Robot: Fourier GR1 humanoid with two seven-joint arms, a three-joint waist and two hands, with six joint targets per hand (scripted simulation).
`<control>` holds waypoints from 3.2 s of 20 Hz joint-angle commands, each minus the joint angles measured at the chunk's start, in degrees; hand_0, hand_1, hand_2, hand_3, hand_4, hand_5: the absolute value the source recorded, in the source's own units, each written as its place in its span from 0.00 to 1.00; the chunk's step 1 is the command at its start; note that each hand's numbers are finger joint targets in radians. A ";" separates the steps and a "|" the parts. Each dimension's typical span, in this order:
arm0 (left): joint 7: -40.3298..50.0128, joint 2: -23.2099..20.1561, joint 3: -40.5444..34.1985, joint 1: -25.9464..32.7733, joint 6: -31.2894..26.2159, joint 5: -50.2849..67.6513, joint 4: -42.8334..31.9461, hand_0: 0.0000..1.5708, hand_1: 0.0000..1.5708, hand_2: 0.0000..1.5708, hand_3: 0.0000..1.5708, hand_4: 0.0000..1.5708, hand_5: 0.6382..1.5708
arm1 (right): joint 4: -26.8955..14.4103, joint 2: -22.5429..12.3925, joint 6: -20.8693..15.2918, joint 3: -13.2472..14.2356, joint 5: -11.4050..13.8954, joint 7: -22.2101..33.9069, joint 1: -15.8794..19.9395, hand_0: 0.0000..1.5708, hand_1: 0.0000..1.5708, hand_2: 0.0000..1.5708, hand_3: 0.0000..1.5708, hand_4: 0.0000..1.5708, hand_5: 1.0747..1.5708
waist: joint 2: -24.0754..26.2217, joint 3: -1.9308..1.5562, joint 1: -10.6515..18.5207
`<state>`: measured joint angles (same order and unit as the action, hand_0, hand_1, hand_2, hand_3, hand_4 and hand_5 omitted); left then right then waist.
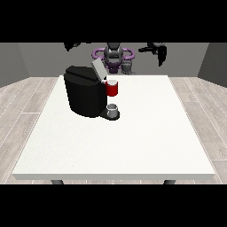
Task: Insert the coffee pod into the coffee machine and close the lid
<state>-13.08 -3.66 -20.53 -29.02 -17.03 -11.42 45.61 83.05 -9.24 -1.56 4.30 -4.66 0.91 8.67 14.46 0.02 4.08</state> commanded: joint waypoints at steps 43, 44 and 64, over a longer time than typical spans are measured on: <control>9.44 -3.05 8.22 14.24 5.03 12.58 32.66 0.00 0.00 0.00 0.00 0.00 1.00 | -21.05 -0.05 6.20 0.46 4.93 -3.23 26.95 0.00 0.00 0.00 0.00 0.00 1.00 | -17.19 -0.02 1.75; 11.36 -1.80 10.01 15.10 3.63 13.27 34.59 0.00 0.00 0.00 0.00 0.00 1.00 | -22.92 1.18 4.60 0.03 5.91 -4.12 27.19 0.00 0.00 0.00 0.00 0.00 1.00 | -17.41 -0.03 3.73; 9.39 -2.45 10.62 11.16 6.11 14.05 31.88 0.00 0.00 0.00 0.00 0.10 1.00 | -25.80 3.54 1.47 -2.87 11.65 -2.68 38.43 0.00 0.00 0.00 0.00 0.14 1.00 | -19.73 -0.02 5.45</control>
<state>-5.49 -6.94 -11.18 -15.68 -11.38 2.35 76.19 58.85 -6.65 2.89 2.03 4.51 -2.11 43.33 -4.41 0.02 7.30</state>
